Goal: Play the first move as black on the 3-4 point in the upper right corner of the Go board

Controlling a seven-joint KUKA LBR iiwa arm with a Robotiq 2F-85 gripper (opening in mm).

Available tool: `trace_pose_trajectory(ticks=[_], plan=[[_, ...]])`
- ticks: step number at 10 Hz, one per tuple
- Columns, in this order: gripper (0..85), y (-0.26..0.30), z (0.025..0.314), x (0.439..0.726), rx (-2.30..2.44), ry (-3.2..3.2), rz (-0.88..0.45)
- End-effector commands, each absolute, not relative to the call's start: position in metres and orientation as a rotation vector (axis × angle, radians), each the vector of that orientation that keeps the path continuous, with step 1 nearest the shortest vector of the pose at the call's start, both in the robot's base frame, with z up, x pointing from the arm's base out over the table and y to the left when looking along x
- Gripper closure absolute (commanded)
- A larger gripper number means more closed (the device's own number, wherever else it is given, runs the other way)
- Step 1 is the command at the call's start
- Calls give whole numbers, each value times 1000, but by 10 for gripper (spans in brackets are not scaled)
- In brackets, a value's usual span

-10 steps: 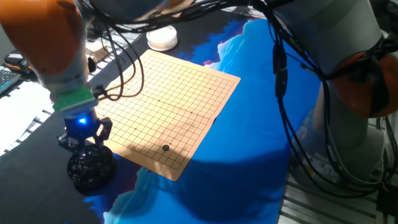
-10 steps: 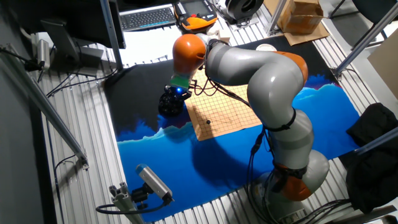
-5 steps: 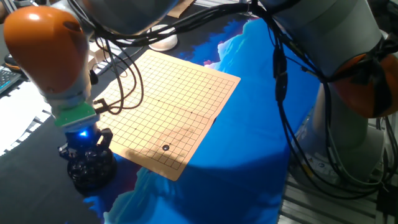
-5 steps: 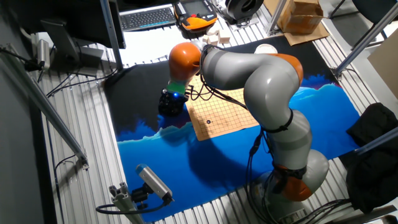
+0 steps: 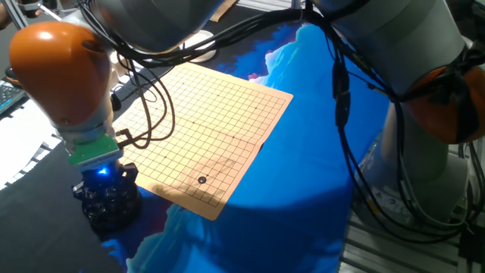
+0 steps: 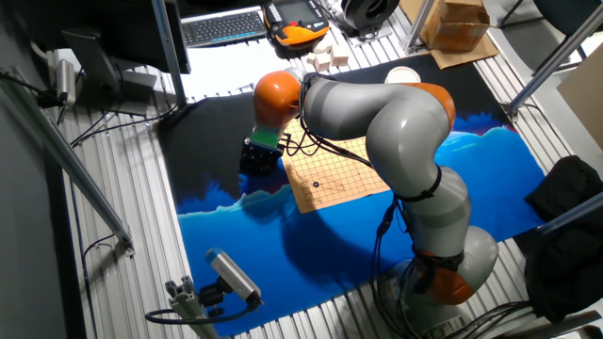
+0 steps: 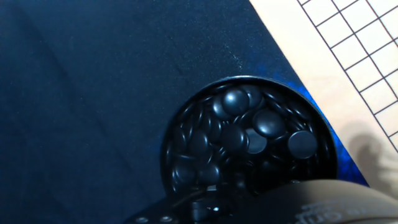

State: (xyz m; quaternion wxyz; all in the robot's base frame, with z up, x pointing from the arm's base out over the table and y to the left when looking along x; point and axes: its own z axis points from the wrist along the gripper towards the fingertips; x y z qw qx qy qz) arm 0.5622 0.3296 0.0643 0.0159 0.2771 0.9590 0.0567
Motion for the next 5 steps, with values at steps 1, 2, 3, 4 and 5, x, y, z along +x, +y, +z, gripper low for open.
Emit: trace_pose_trajectory(ticks=[1,2,3,4,5], plan=[[510,330,63,562,862,2982,178],[510,329,63,563,861,2980,177],[510,329,62,563,860,2978,176],[510,329,61,564,859,2977,173],[510,329,61,564,859,2976,170]])
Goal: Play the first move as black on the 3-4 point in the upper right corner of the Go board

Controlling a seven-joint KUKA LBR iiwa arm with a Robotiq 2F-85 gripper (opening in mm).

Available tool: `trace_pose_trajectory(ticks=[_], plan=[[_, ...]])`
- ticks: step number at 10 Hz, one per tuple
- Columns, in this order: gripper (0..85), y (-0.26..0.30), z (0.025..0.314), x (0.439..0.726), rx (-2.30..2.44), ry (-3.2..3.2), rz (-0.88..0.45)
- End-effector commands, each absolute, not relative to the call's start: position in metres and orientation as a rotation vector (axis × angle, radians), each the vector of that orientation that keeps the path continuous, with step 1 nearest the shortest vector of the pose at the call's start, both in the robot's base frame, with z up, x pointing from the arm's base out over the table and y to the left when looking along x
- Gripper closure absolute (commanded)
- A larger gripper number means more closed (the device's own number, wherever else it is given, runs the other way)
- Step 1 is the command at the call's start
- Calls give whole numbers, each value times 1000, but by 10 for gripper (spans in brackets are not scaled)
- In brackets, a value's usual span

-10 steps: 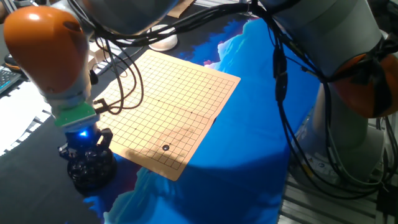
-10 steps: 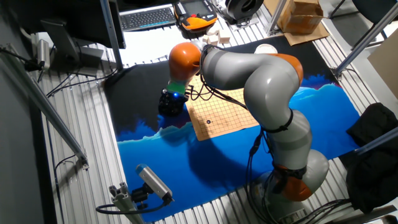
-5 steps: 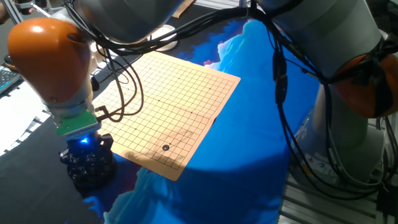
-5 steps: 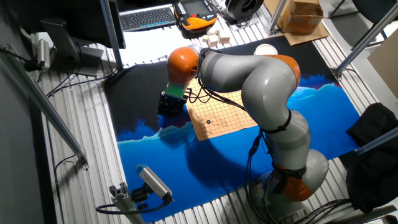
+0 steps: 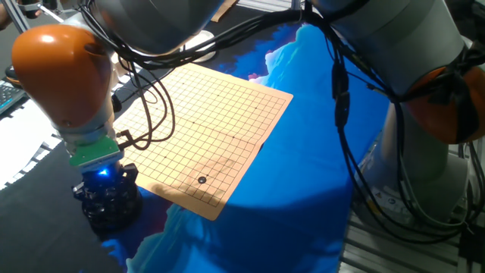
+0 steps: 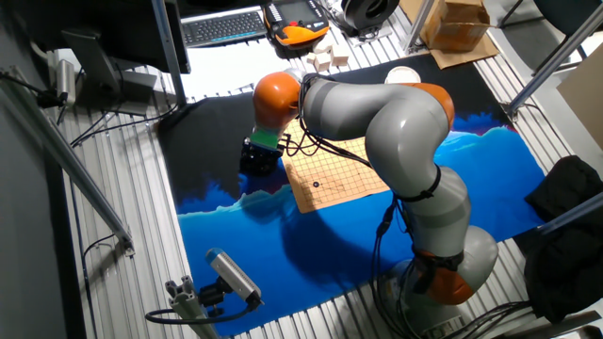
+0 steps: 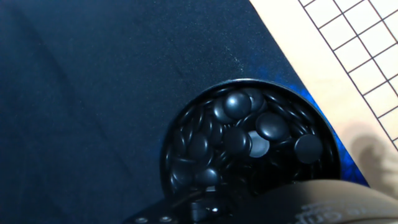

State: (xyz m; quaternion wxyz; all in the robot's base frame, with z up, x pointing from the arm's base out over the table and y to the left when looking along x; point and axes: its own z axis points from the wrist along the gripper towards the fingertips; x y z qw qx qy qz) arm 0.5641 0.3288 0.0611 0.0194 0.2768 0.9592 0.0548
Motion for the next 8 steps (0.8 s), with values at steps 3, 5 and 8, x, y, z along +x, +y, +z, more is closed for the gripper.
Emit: trace_pose_trajectory(ticks=[3,5,8], plan=[[510,327,61,566,850,2979,170],[510,327,59,567,847,2971,165],[510,327,56,567,841,2963,153]])
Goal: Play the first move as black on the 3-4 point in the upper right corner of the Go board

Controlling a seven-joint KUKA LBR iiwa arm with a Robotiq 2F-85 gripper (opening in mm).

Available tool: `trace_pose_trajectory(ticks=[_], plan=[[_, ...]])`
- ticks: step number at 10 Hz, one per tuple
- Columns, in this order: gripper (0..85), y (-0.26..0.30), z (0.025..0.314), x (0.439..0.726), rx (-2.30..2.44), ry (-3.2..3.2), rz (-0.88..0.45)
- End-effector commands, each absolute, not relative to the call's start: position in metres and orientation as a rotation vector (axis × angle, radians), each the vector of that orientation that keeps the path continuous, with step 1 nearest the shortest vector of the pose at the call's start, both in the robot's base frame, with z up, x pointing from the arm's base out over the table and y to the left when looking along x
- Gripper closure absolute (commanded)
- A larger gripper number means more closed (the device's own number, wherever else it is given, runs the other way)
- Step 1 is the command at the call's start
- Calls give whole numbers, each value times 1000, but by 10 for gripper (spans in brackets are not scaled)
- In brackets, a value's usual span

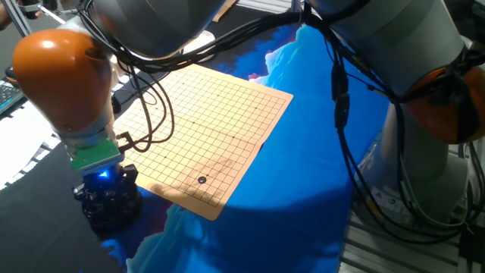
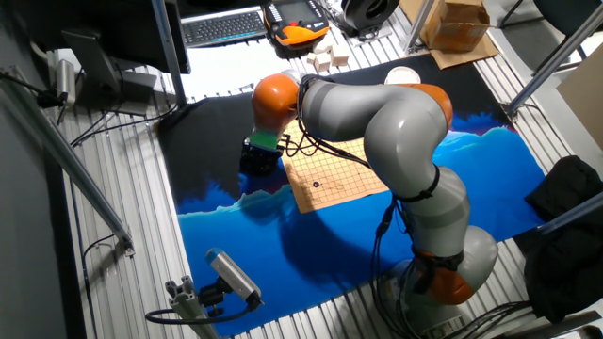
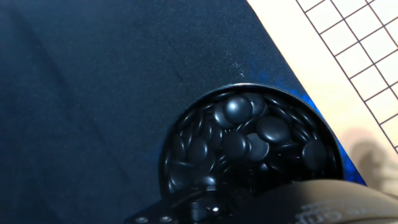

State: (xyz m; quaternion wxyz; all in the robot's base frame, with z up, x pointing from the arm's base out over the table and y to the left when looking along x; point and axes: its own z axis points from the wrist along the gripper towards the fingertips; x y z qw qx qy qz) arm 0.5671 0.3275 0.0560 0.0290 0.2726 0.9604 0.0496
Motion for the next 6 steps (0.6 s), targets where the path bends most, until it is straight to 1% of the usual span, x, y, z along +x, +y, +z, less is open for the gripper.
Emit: trace_pose_trajectory(ticks=[1,3,4,5,6], plan=[[510,327,56,567,841,2962,151],[510,326,60,568,832,2978,154],[510,326,62,568,831,2983,187],[680,326,61,568,833,2980,209],[680,326,60,568,832,2977,207]])
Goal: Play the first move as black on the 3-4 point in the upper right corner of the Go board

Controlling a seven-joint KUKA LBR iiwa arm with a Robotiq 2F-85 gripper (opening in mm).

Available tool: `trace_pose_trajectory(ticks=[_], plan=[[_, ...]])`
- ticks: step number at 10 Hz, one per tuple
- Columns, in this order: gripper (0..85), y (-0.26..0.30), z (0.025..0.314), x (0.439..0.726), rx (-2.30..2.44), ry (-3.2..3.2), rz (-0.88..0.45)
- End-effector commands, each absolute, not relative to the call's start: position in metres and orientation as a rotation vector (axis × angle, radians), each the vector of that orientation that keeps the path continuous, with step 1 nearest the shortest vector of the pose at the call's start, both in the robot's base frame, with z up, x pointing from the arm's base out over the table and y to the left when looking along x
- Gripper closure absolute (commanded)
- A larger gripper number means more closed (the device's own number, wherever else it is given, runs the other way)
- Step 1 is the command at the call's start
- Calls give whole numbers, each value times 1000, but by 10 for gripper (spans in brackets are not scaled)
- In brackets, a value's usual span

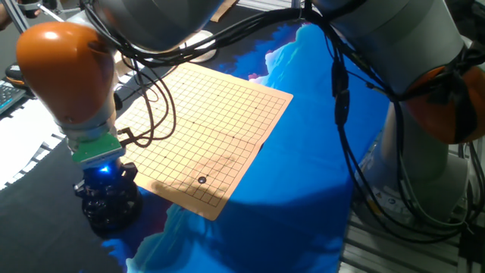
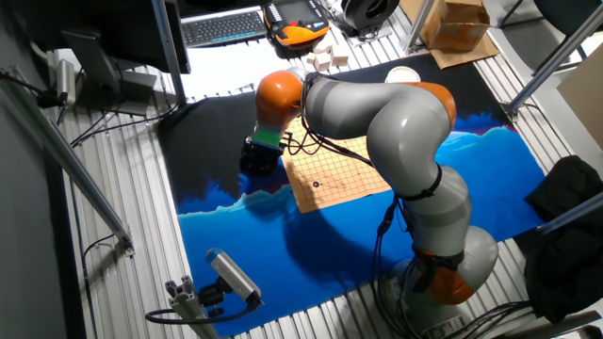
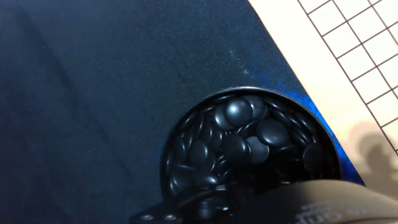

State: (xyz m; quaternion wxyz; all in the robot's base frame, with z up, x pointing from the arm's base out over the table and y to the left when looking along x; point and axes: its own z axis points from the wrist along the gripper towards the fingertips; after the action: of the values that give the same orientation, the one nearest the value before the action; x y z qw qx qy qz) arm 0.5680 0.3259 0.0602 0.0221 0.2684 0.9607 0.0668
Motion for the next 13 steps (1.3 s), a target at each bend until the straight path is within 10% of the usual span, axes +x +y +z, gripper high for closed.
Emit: trace_pose_trajectory(ticks=[1,12,13], plan=[[680,326,60,568,831,2975,206],[680,320,82,566,852,2989,271],[510,324,76,564,878,2973,233]])
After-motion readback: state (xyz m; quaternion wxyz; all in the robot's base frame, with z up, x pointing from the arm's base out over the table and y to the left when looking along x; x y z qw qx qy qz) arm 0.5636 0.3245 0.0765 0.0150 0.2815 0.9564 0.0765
